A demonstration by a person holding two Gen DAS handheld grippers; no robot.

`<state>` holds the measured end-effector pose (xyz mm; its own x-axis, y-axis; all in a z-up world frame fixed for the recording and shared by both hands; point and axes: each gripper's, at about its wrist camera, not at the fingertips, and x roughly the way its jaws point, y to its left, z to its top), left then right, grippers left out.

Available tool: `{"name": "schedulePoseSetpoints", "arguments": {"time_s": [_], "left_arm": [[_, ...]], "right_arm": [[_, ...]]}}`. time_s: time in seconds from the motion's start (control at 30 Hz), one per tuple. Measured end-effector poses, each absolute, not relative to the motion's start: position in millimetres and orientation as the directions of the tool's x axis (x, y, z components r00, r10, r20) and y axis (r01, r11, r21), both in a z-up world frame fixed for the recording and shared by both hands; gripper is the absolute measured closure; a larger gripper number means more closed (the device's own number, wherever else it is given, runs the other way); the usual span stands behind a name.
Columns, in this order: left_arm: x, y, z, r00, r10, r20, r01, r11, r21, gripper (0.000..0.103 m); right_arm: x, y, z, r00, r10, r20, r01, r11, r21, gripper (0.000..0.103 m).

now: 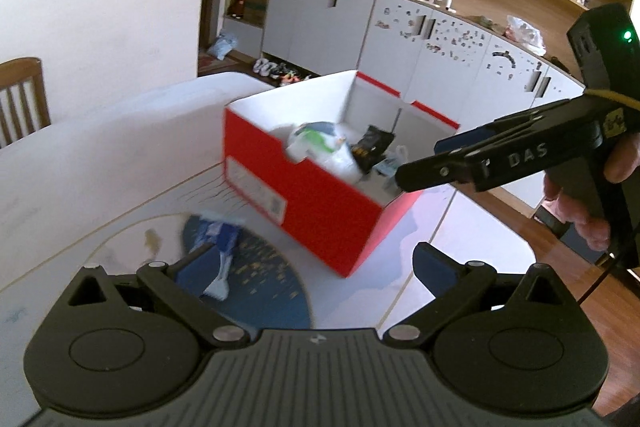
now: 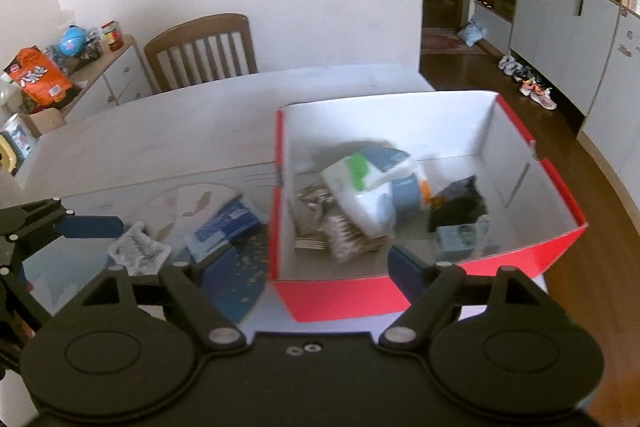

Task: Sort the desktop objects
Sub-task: 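Withdraw both tools from the shoebox back toward the turntable, then grasp the white printed sachet with the left gripper while the right gripper grasps the blue snack bar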

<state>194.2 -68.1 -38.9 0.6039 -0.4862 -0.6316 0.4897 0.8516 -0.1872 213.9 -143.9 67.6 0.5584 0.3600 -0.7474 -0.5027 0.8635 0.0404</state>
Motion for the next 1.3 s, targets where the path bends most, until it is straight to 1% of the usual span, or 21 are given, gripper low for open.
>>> {"name": "schedulePoseSetpoints", "arguments": {"time_s": [0.27, 0.77, 1.1, 1.3], "left_arm": [[187, -32, -46, 0.624, -0.457, -0.634, 0.458, 0.871, -0.177, 0.000], [187, 11, -63, 0.625, -0.437, -0.647, 0.480, 0.869, -0.123, 0.000], [198, 34, -81, 0.586, -0.470, -0.661, 0.567, 0.820, -0.080, 0.000], [209, 43, -93, 0.542, -0.511, -0.668, 0.630, 0.773, -0.080, 0.000]], "right_arm": [[200, -109, 66, 0.532, 0.392, -0.750, -0.543, 0.838, 0.052, 0.020], [190, -50, 50, 0.507, 0.407, -0.760, -0.586, 0.809, 0.042, 0.020], [199, -30, 26, 0.505, 0.360, -0.784, -0.559, 0.829, 0.020, 0.020], [207, -21, 17, 0.506, 0.339, -0.793, -0.533, 0.846, 0.021, 0.020]]}}
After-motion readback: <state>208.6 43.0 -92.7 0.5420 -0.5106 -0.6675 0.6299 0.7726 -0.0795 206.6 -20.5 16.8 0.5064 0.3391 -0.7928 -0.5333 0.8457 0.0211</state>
